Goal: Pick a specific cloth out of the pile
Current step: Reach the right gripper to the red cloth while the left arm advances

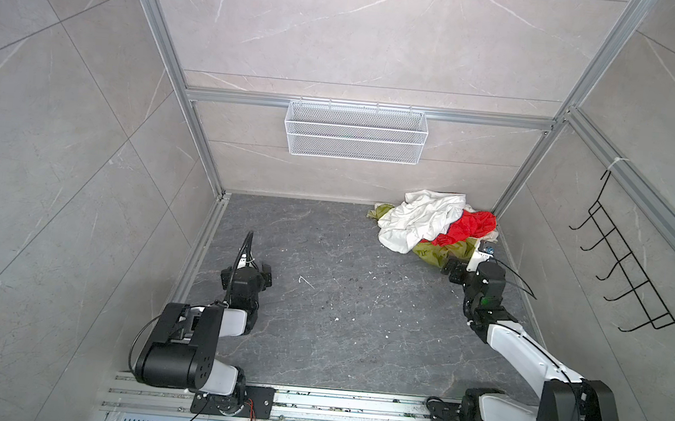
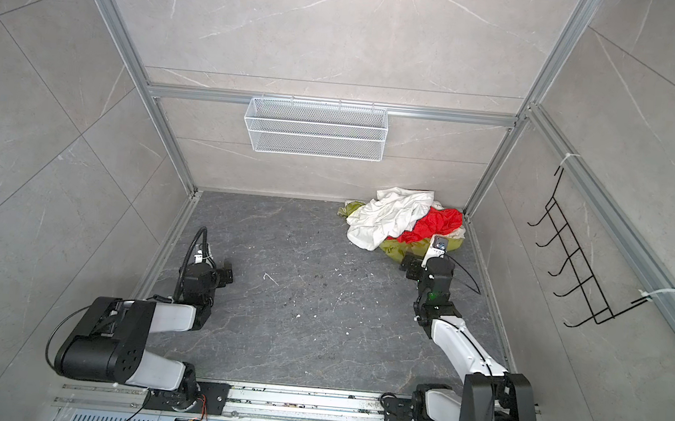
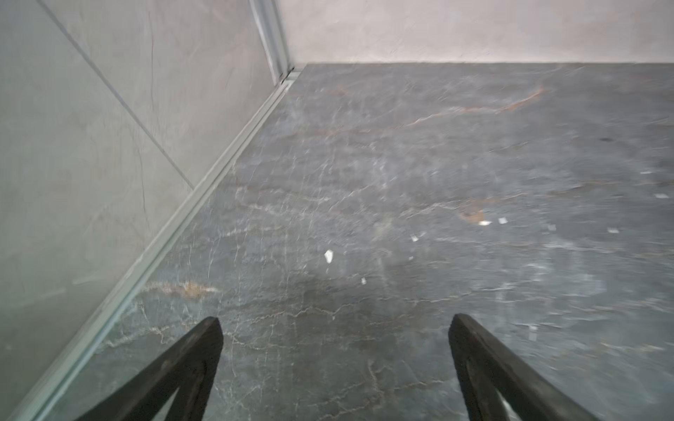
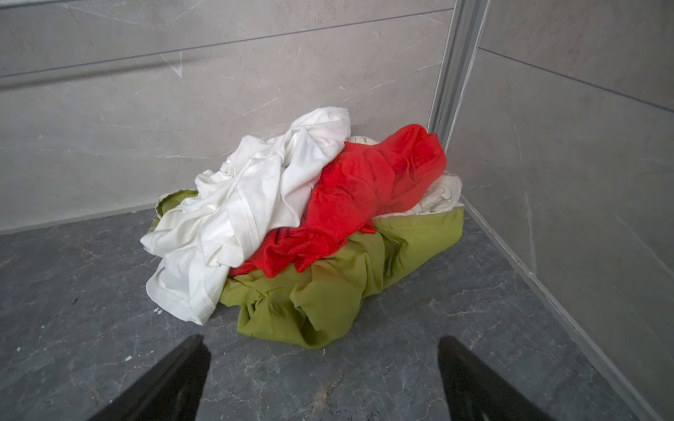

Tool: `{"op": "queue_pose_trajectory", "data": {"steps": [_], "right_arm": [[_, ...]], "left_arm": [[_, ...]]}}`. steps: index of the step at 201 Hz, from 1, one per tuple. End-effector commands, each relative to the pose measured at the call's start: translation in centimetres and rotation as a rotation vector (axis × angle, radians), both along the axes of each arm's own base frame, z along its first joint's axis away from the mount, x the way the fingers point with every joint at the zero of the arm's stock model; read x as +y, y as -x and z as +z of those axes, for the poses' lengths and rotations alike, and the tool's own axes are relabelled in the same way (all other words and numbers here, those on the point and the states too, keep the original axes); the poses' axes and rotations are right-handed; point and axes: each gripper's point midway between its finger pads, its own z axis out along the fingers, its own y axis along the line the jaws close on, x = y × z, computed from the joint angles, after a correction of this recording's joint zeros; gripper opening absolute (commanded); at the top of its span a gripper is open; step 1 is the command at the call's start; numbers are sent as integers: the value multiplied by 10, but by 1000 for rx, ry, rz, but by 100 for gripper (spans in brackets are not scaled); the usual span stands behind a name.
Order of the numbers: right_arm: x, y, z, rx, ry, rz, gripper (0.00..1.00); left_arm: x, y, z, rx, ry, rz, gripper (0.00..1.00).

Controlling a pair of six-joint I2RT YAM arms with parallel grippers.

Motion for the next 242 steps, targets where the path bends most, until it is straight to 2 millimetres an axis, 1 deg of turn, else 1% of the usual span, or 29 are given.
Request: {"op": "queue_pose_trajectory", "data": {"steps": [1,10,21,33,41,58,74,106,119,145,165,207,227,242], "right_arm": [[3,1,-3,49,-39,-13,100],[5,-1,1,49,-49,-8,100],[8,-5,3,58,-58,0,100],[9,-10,2,85,-65,2,100],[10,-13,1,113,-69,-1,100],[10,-21,0,145,-84,-15,100],[6,-29,5,141,-115,-54,100],[2,-50,18,156,-199,-106,99],[-6,-59,19,175,-261,-161,100],[-15,-74,17,180,-356,-188,99],[-25,-87,17,166,-456,-184,96],[-46,-108,9,169,-573,-171,90],[-56,-113,4,166,-616,-165,88],[-63,-116,1,165,-637,-170,87]], "left_arm": [[-9,-4,42,-46,-15,-48,100],[-13,-8,47,-14,0,-59,100],[-13,-14,49,35,22,-32,100],[-13,-22,52,88,33,2,100],[-17,-28,53,120,44,9,100],[-33,-41,60,143,62,-10,100],[-50,-51,64,141,97,-41,100],[-82,-69,57,250,175,-113,99],[-97,-75,56,268,185,-153,100],[-125,-86,56,288,216,-235,99],[-146,-94,58,301,226,-293,98],[-180,-110,59,326,251,-394,98],[-196,-115,58,348,282,-449,96],[-204,-117,55,367,299,-475,96]]}}
